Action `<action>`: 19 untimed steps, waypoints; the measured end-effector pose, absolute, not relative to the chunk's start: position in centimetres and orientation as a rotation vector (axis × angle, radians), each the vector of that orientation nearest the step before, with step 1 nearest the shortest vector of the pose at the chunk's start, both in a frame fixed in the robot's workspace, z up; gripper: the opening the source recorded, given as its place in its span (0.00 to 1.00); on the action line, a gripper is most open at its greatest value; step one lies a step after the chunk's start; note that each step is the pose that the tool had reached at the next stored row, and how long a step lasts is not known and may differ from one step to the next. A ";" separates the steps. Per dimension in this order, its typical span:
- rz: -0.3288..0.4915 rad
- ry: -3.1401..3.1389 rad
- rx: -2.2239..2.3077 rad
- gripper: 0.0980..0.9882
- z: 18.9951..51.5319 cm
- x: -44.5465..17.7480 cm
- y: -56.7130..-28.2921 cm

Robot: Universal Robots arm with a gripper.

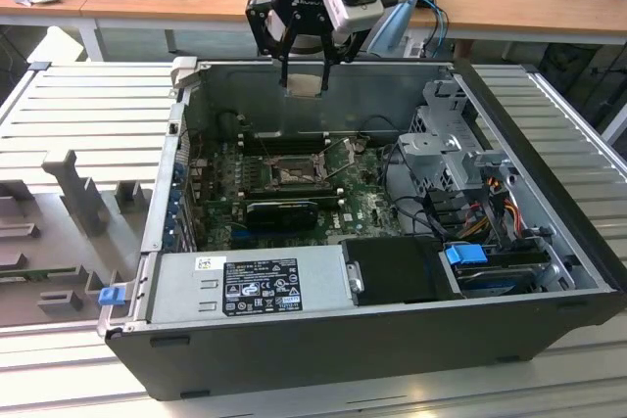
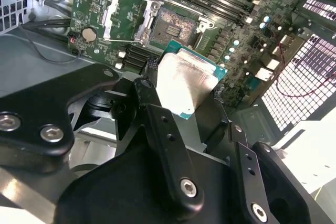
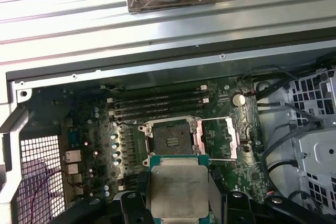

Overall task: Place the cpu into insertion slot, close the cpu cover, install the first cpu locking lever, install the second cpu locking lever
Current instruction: 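Place the cpu into insertion slot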

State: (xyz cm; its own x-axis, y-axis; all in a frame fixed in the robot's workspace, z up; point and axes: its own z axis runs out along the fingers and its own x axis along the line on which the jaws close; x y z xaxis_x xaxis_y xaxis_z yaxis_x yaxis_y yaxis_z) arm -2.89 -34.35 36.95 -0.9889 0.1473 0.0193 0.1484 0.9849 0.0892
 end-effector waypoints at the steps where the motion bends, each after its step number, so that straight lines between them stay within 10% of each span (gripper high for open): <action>1: -0.141 -3.117 -0.245 0.48 37.0 -2.9 -34.3; 19: -0.141 -3.110 -0.348 0.48 36.4 -2.9 -34.3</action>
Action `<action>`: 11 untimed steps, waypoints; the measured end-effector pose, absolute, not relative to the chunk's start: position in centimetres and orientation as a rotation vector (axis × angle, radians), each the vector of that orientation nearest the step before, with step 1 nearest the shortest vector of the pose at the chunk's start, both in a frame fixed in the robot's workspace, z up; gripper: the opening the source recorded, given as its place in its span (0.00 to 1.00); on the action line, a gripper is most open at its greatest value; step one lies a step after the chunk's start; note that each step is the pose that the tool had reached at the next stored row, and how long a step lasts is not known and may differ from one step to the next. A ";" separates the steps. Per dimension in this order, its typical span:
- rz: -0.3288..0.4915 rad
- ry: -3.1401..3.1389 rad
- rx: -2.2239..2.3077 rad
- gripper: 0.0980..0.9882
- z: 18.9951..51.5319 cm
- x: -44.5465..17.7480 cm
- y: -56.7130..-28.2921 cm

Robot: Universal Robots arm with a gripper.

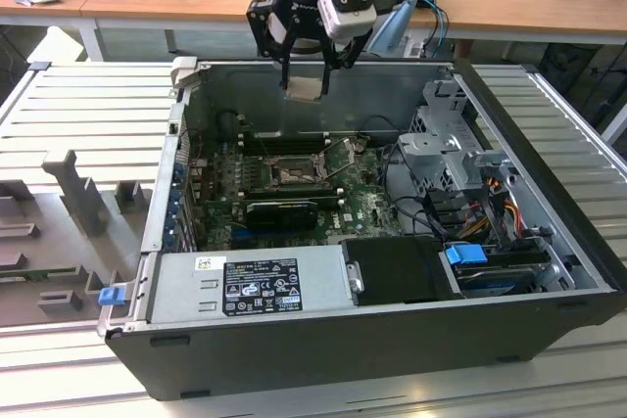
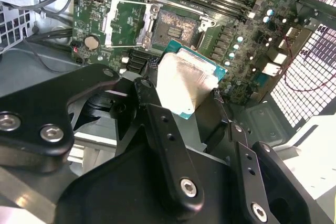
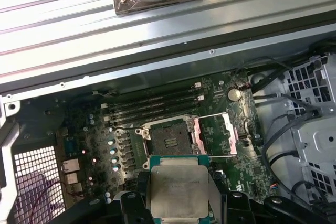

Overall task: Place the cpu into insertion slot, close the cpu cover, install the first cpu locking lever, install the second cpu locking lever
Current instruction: 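Place the cpu into insertion slot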

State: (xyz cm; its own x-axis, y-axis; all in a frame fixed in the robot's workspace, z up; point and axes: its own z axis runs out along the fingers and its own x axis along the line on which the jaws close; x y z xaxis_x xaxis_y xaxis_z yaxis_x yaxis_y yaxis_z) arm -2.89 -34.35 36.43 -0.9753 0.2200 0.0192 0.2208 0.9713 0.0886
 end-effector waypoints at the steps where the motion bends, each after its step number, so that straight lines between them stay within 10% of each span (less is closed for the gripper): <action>1: -0.141 -3.110 -0.348 0.48 36.4 -2.9 -34.3; 11: -0.141 -3.106 -0.394 0.48 36.3 -2.9 -34.3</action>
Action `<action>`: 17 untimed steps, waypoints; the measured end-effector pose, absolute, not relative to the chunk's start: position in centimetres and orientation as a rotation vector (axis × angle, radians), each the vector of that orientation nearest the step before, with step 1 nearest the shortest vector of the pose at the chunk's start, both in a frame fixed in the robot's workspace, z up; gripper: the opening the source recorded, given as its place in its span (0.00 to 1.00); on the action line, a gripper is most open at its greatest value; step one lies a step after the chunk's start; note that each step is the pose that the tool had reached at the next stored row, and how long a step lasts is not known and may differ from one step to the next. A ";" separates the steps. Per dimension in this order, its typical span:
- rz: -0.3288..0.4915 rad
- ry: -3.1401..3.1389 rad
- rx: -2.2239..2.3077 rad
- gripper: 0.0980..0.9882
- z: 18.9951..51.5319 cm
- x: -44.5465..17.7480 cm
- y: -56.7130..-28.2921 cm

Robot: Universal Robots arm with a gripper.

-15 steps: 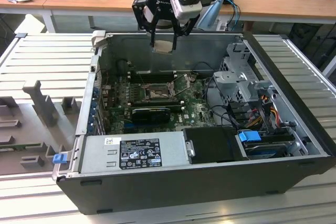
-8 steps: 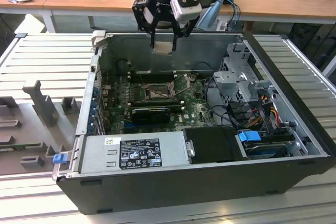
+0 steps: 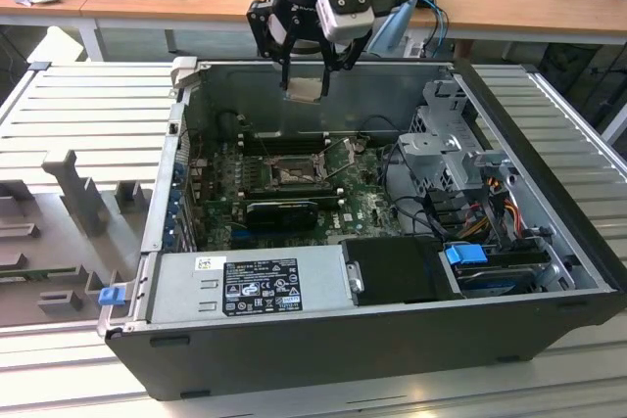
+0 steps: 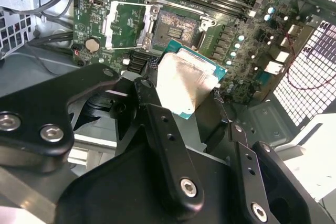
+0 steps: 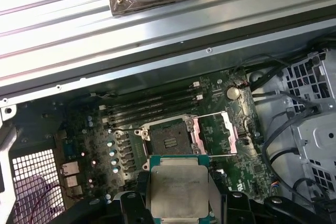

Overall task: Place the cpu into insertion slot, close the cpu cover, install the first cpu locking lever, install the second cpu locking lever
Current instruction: 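Place the cpu into insertion slot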

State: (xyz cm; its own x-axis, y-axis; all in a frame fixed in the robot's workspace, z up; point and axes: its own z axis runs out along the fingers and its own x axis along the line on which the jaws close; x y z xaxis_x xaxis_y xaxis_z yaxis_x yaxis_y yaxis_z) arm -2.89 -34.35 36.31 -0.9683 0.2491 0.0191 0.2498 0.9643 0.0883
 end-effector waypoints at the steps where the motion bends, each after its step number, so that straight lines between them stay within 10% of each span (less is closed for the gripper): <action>1: -0.141 -3.105 -0.400 0.48 36.3 -2.9 -34.3; 17: -0.142 -3.089 -0.532 0.48 36.3 -2.9 -34.3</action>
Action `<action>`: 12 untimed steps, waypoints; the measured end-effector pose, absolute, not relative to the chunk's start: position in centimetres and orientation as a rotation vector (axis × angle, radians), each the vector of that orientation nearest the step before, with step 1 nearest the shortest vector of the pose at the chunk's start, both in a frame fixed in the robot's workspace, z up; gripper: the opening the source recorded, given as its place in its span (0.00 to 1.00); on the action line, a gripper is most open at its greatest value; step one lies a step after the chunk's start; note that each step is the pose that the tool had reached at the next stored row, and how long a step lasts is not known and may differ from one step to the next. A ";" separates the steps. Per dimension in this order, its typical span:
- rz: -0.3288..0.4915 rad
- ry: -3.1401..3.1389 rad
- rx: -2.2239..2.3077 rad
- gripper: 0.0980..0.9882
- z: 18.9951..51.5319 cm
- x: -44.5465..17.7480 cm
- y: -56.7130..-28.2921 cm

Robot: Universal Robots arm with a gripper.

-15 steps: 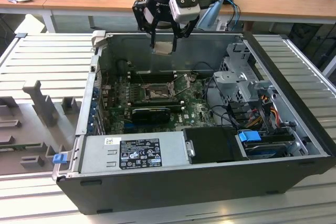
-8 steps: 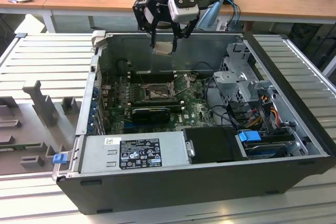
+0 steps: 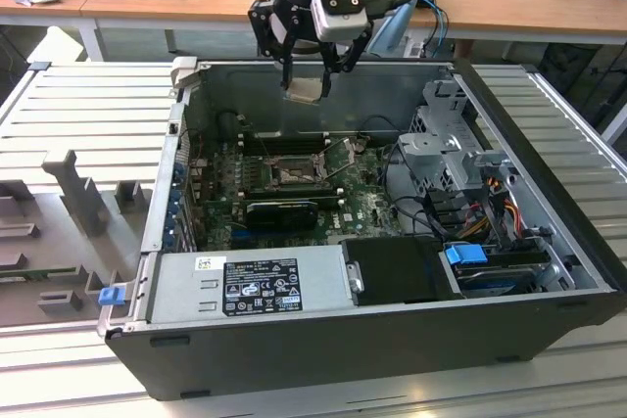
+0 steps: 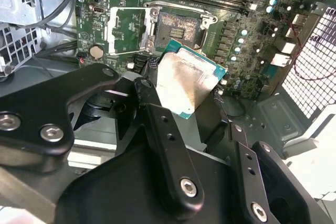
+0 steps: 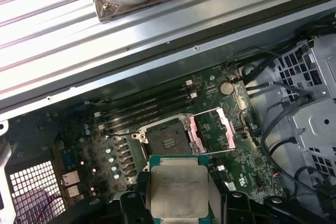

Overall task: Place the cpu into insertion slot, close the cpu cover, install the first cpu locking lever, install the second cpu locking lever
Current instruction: 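Place the cpu into insertion slot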

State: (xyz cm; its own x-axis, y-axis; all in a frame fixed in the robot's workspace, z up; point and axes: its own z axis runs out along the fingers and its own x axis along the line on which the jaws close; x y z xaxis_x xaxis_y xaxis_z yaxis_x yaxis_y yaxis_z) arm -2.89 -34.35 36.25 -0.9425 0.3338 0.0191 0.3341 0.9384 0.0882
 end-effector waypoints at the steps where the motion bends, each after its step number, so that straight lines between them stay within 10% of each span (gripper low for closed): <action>1: -0.142 -3.088 -0.538 0.48 36.3 -2.9 -34.3; 12: -0.141 -3.078 -0.605 0.48 36.2 -2.9 -34.3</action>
